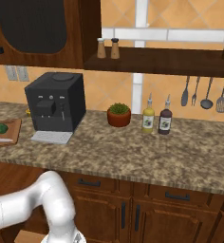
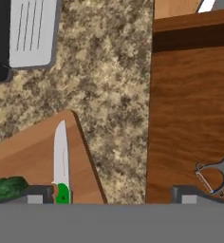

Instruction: Place the appropriate cutting tool for cutting the broccoli skin on the cutting board.

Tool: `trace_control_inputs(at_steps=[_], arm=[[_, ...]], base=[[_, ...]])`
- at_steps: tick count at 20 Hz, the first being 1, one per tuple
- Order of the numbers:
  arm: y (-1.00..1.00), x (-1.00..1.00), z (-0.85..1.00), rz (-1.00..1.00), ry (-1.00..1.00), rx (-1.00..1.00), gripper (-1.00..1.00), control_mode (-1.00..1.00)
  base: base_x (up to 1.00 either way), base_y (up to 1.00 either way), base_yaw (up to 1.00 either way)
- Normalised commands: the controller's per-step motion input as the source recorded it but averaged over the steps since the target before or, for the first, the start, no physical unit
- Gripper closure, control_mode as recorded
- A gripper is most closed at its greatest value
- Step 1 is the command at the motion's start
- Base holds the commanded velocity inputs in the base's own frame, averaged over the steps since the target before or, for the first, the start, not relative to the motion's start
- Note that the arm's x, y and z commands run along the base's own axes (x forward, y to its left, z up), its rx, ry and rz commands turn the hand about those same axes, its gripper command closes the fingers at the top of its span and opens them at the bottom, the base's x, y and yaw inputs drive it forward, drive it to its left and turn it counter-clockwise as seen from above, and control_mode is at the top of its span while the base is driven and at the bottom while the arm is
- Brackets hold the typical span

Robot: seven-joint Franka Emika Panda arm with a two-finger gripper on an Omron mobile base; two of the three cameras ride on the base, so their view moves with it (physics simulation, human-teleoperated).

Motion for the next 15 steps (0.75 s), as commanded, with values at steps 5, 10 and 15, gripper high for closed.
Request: trace_control_inputs(at_steps=[5,10,15], arm=[[-1.0,-0.87,0.36,-0.02,-0.25,0.19,-1.0,-1.0],[-1.0,-0.65,0.27,-0.02,-0.21,0.23,-1.0,-1.0],[-1.0,-0.36,0.1,-0.09,-0.15,0.29,-1.0,-1.0]], base=[[0.0,0.0,0.0],[0.0,0.0,0.0],[0.0,0.0,0.0]])
